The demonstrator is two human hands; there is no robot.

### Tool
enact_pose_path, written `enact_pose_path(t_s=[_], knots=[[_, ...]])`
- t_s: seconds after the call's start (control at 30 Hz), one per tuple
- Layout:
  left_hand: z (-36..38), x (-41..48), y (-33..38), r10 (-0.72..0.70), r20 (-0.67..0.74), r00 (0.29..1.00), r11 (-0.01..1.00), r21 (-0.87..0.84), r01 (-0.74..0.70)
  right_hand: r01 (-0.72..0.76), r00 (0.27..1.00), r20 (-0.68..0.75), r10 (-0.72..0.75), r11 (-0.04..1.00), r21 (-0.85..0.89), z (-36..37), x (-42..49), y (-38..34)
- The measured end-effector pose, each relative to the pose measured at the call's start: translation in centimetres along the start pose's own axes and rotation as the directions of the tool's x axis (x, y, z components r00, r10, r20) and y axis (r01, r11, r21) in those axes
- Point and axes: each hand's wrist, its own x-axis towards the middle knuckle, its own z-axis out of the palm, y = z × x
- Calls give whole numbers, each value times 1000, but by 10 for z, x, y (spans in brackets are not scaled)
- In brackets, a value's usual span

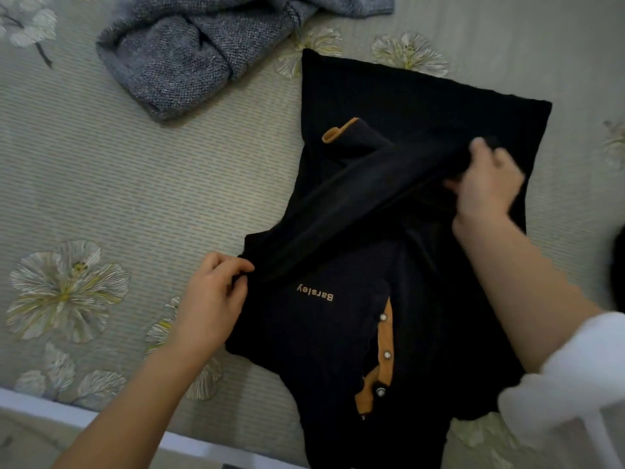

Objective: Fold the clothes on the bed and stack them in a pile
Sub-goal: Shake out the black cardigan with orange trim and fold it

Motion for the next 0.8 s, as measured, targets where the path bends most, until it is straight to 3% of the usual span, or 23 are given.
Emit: enact_pose_path(t_s=[0.1,0.2,0.27,0.37,0.47,0.53,0.6,0.67,0.73,0.77,0.8], knots=[[-1,-6,11,130,81,988,991,-38,-128,-139,989,-51,140,990,26,-29,19,7],[6,-13,18,168,266,949,983,30,-183,-505,861,68,504,863,-7,-55,23,37],[12,-16,18,146,362,921,963,160,-216,-540,833,103,544,839,-66,-60,20,45],[16,-18,20,105,386,916,967,174,-184,-477,873,81,481,877,-65,-57,26,44],[10,-19,22,101,326,940,987,87,-136,-362,932,13,362,930,61,-58,38,35],[6,-20,21,78,318,945,990,90,-112,-311,949,-41,312,950,33,-65,39,36],[5,-24,22,63,324,944,975,181,-127,-293,956,-75,283,931,-217,-76,37,45],[8,-31,23,106,322,941,940,276,-200,-124,992,-65,106,778,-616,-85,29,57],[16,-37,31,178,364,914,898,320,-302,273,962,204,-184,567,-777,-89,12,65],[23,-39,33,215,398,892,873,331,-358,451,893,391,-224,452,-770,-88,3,69],[30,-41,34,228,437,870,850,347,-397,579,813,555,-176,348,-738,-87,-5,75]])
